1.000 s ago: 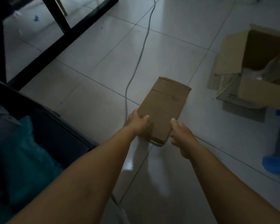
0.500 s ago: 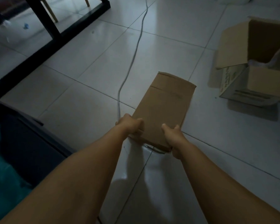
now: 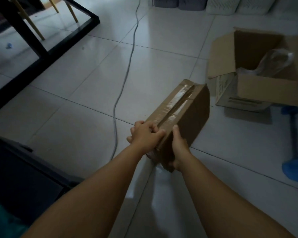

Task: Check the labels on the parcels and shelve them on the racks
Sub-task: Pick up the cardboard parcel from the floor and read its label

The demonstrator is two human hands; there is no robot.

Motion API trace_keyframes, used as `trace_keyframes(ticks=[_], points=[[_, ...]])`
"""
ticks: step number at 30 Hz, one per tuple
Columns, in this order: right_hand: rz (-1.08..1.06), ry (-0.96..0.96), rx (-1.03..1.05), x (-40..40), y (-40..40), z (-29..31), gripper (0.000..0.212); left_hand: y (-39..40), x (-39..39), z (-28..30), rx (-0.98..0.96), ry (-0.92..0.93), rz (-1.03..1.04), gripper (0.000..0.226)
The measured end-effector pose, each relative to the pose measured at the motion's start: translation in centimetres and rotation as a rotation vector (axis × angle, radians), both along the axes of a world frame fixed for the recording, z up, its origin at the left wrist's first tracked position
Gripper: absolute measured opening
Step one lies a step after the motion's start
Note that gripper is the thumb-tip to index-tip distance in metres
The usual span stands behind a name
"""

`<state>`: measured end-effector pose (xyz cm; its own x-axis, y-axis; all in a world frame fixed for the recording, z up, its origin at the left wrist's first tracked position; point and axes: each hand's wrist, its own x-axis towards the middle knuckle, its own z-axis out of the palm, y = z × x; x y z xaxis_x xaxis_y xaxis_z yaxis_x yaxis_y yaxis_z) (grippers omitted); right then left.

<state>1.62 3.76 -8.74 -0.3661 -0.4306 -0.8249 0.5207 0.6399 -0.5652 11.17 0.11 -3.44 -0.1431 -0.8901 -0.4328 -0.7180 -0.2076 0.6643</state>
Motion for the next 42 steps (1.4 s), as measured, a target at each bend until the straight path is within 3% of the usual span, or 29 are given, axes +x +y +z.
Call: trace_keyframes(ticks=[4,7,10,13,18,26,31,36,40,42], points=[[-0.043,0.181,-0.052,-0.2,-0.4,2.1,0.122,-0.1,-0.6,0.1,-0.008,0.064,-0.051,0.032],[0.027,0.390,0.060,-0.8,-0.3,2.4,0.115,0.2,-0.9,0.8,0.078,0.190,-0.040,0.054],[0.156,0.602,0.164,-1.1,0.0,3.3,0.121,0.5,-1.2,1.0,0.145,0.213,-0.109,0.036],[0.218,0.658,0.253,-1.9,0.3,3.5,0.129,1.1,-1.8,1.2,0.189,0.250,-0.124,0.030],[0.192,0.629,0.307,-3.6,1.0,3.6,0.136,1.7,-2.9,1.1,0.303,0.320,-0.099,0.041],[0.093,0.623,0.285,-5.4,1.7,3.3,0.115,2.2,-3.2,1.7,0.443,0.389,-0.094,0.030],[-0.091,0.335,0.006,-6.3,2.0,3.8,0.105,1.2,-2.2,2.1,0.290,0.329,-0.156,0.044],[-0.043,0.136,-0.286,-7.2,2.0,5.5,0.089,-1.4,0.3,2.7,-0.012,0.237,-0.166,0.049],[0.046,0.112,-0.421,-7.3,2.4,6.2,0.082,-2.6,2.0,3.3,0.190,0.387,0.067,0.073],[0.089,0.086,-0.441,-7.3,2.7,6.1,0.080,-2.9,2.8,3.2,0.302,0.476,0.134,0.065]])
